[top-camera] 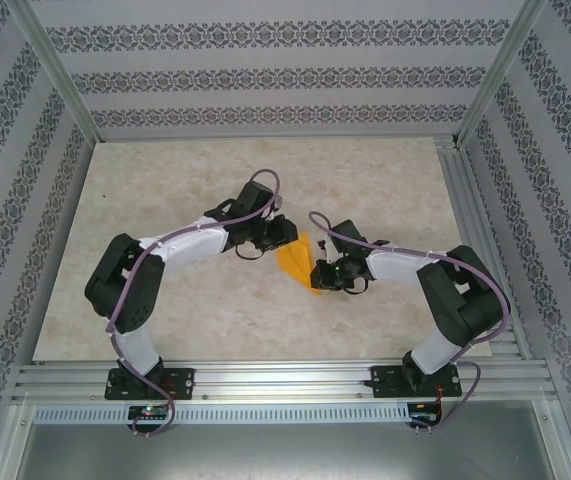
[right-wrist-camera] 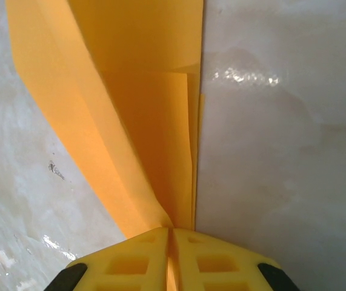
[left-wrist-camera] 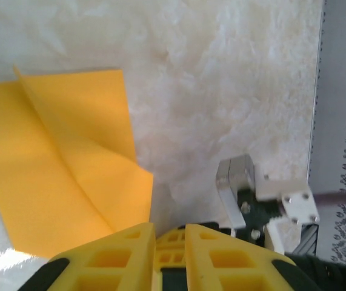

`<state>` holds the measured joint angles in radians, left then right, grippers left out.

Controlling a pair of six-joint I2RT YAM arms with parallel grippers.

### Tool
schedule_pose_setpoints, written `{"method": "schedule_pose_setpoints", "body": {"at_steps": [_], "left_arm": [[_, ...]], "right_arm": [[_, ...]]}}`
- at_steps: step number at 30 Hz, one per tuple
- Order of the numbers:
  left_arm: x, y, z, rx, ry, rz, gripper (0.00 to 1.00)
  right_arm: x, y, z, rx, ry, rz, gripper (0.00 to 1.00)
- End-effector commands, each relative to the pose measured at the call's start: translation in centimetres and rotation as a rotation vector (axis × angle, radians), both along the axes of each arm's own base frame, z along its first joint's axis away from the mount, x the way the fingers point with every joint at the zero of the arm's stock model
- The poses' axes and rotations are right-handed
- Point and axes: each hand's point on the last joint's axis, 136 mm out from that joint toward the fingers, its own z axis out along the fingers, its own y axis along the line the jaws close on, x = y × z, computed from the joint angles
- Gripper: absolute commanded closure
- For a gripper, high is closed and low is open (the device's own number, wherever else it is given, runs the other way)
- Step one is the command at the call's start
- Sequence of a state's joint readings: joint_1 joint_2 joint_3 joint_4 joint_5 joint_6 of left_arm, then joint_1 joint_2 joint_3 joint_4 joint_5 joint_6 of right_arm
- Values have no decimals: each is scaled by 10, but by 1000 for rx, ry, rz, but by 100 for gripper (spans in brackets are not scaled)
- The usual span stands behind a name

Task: Fold a paper plane with a square sheet of paper (fold left side to right side)
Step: Fourth fold the wing at the center of the table.

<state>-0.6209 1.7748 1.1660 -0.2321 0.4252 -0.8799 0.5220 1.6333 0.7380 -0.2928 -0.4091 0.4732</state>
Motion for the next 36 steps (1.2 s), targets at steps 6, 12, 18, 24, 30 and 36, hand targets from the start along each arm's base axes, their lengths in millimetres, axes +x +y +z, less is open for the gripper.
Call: {"method": "schedule_pose_setpoints", "body": {"at_steps": [6,12,18,24,30,36], "left_arm": [[-40,-31,-32,-63,79,-78,83],[-43,-47,-47,-94,114,-80,84],[-40,-48,-63,-57,136,-62,84],[-39,-49,-73,-37,148,-61,84],[-39,-43,-83,5,154,-51,84],[-32,-30,-94,114,134,-32,84]], "right_arm": [[-35,-29,-40,-175,146,-12,89],[-35,-31,-39,-191,142,-6,89],[-36,-31,-40,-202,146,1,89],[-37,-31,-40,-210,146,4,89],[-40,-34,-43,-239,155,13,89],[-45,-39,-46,-283,166,19,89]]}}
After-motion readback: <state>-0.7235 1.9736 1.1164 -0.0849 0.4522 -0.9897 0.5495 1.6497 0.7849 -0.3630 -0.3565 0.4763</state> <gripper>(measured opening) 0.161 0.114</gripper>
